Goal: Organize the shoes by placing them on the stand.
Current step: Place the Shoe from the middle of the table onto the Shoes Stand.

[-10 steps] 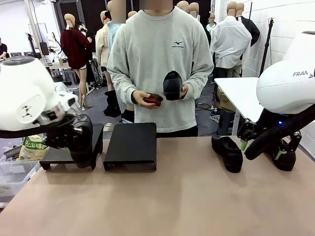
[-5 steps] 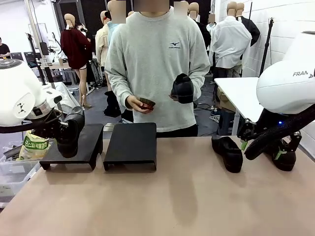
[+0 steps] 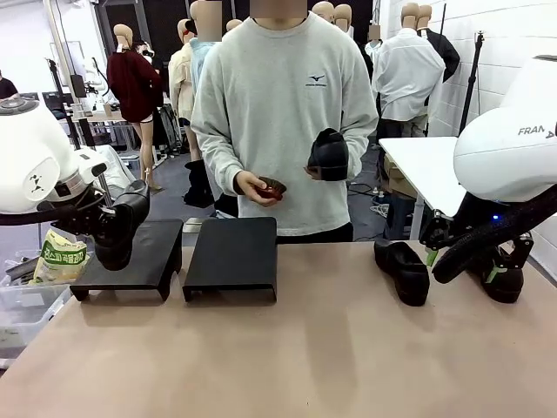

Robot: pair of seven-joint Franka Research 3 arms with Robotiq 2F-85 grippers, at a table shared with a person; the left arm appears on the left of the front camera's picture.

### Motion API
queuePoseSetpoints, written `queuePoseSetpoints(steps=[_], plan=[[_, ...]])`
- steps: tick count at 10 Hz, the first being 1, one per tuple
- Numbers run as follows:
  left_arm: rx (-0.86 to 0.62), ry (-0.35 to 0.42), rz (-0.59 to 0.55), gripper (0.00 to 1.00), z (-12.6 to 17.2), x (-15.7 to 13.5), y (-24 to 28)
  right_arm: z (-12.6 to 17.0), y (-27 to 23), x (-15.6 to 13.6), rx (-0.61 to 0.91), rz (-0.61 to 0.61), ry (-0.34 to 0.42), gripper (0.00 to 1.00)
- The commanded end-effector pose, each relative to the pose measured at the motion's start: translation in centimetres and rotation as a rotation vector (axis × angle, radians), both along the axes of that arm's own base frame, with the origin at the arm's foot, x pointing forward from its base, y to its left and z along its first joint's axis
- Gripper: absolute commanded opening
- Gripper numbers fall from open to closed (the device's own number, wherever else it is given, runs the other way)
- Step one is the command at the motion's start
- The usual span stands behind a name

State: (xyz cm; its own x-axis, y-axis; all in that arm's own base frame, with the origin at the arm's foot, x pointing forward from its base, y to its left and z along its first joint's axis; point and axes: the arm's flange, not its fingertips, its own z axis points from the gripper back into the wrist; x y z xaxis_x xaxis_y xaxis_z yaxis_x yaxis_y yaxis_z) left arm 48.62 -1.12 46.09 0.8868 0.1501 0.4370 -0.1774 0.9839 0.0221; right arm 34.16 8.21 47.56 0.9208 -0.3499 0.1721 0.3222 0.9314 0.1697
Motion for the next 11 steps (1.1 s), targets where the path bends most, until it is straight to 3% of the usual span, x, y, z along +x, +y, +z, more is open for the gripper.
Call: queuePoseSetpoints(steps=[1,2,4,6,11], plan=[[0.000,-0.008,0.002,0.00,0.4,0.0,0.1,-0.1,0.0,0.0,0.004,0.007,0.004,1.00],[0.056,0.014,-0.047,0.00,-1.4,0.7,-1.2,-0.1,0.0,0.0,0.004,0.007,0.004,1.00],[0.058,-0.016,-0.064,0.00,-1.8,2.9,-0.2,-0.1,0.0,0.0,0.004,0.007,0.004,1.00],[0.039,0.073,-0.123,0.00,-2.5,3.8,1.4,-0.1,0.0,0.0,0.004,0.007,0.004,1.00],[0.009,0.089,-0.070,0.00,-1.3,4.6,4.9,-0.1,0.0,0.0,0.004,0.007,0.004,1.00]])
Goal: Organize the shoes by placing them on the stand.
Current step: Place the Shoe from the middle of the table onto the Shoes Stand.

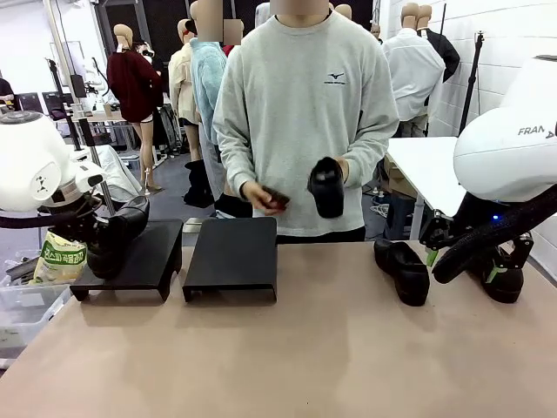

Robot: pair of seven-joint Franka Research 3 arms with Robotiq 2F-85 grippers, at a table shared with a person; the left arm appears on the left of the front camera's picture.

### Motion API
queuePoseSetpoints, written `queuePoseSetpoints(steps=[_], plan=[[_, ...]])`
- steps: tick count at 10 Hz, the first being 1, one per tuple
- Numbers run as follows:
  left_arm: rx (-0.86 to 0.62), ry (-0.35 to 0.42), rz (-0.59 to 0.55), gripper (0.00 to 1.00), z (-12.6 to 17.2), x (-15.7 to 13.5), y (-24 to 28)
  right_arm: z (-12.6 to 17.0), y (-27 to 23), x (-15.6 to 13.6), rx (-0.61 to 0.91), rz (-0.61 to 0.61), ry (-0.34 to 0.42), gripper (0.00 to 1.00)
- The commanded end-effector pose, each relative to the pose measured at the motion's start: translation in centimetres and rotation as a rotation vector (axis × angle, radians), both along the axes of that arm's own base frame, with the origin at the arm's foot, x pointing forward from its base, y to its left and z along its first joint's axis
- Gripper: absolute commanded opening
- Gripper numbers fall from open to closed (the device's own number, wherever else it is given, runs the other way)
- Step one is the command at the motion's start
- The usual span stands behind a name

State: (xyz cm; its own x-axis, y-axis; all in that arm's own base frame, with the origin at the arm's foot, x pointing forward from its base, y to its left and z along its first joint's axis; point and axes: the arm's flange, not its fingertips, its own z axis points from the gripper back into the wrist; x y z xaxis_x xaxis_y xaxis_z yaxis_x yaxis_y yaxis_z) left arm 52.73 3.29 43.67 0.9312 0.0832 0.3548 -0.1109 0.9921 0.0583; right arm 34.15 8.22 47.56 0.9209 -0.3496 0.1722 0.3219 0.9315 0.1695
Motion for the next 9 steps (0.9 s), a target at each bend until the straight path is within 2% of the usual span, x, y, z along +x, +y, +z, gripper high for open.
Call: queuePoseSetpoints(steps=[1,4,9], plan=[[-0.018,-0.006,0.010,0.00,1.3,0.6,1.0,-0.1,0.0,0.0,0.004,0.007,0.004,1.00],[-0.059,0.022,0.018,0.00,0.5,1.6,1.5,-0.1,0.0,0.0,0.004,0.007,0.004,1.00],[-0.032,0.039,0.038,0.00,0.0,2.3,1.7,-0.1,0.0,0.0,0.004,0.007,0.004,1.00]])
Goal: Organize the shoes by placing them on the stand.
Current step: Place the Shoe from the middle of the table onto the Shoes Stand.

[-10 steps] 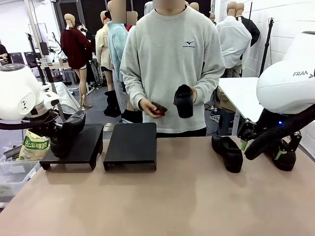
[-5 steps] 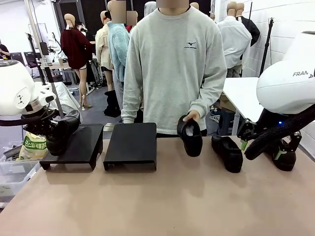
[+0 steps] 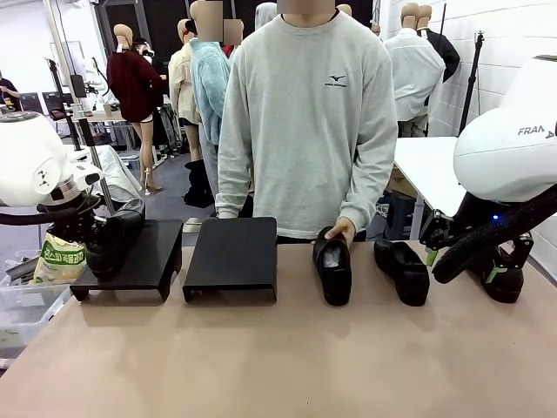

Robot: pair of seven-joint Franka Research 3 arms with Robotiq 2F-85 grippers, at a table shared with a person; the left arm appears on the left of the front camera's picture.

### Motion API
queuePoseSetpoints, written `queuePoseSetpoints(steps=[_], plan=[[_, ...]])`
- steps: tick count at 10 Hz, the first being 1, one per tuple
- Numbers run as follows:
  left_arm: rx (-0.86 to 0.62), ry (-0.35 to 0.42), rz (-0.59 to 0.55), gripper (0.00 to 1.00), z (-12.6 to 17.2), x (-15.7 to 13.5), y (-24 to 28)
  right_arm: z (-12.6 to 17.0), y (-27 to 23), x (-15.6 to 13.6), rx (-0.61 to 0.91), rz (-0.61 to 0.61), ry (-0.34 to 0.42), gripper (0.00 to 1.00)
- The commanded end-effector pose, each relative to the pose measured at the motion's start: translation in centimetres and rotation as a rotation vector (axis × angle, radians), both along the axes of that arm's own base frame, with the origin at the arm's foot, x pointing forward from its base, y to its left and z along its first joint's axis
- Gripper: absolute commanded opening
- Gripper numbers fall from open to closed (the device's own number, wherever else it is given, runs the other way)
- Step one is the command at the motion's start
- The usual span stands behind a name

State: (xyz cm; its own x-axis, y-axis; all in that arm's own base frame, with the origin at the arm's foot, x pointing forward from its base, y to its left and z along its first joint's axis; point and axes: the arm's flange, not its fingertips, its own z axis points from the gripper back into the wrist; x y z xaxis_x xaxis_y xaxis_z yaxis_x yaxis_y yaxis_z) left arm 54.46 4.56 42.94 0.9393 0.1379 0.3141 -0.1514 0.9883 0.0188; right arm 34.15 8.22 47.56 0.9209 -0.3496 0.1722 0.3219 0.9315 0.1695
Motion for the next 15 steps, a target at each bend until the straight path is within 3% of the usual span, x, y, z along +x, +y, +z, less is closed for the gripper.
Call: queuePoseSetpoints(steps=[1,3,7,8,15], plan=[[0.022,0.014,0.005,0.00,0.7,0.7,0.5,-0.1,0.0,0.0,0.004,0.007,0.004,1.00],[0.041,0.021,0.015,0.05,0.6,0.9,0.5,-0.1,0.0,0.0,0.004,0.007,0.004,1.00],[0.052,0.033,0.033,0.84,0.5,0.8,0.7,-0.1,0.0,0.0,0.004,0.007,0.004,1.00],[0.057,0.034,0.045,1.00,0.5,0.7,0.7,-0.1,0.0,0.0,0.004,0.007,0.004,1.00],[0.074,-0.036,0.076,1.00,1.8,-0.2,1.1,-0.1,0.0,0.0,0.004,0.007,0.004,1.00]])
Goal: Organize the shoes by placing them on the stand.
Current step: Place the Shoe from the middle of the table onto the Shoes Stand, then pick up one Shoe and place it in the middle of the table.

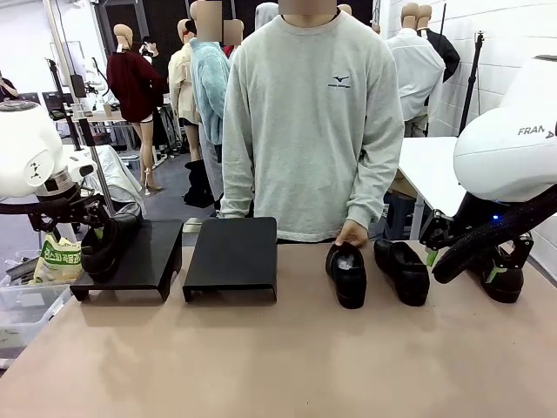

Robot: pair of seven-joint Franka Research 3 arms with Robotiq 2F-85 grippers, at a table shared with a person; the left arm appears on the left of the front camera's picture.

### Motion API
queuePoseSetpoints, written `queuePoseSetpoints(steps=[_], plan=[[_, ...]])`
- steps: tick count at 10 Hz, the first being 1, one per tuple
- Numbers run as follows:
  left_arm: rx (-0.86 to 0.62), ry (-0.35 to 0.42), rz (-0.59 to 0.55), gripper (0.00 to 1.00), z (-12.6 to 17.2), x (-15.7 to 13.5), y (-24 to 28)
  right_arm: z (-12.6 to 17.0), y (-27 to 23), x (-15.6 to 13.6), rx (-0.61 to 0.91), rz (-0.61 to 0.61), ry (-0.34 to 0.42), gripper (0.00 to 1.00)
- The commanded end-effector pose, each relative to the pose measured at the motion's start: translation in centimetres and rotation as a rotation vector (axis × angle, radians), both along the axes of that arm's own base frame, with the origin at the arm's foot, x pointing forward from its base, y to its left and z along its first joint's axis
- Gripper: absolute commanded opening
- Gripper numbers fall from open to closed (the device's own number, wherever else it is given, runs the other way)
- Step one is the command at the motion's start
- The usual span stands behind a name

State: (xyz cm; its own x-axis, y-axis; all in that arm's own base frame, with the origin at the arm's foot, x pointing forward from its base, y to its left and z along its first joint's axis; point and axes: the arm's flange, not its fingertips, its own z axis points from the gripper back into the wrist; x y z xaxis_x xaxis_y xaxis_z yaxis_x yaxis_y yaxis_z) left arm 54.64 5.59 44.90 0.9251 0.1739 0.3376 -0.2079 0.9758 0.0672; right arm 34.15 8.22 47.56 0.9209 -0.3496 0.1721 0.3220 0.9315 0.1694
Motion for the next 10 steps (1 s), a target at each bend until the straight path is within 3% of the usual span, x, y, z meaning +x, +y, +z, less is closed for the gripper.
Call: queuePoseSetpoints(steps=[1,3,10], plan=[[0.010,-0.045,0.010,1.00,0.2,-0.6,0.0,-0.1,0.0,0.0,0.004,0.007,0.004,1.00],[0.000,-0.011,-0.001,1.00,0.2,0.0,0.0,-0.1,0.0,0.0,0.004,0.007,0.004,1.00],[0.000,-0.011,-0.001,1.00,0.2,0.0,0.0,-0.1,0.0,0.0,0.004,0.007,0.004,1.00]])
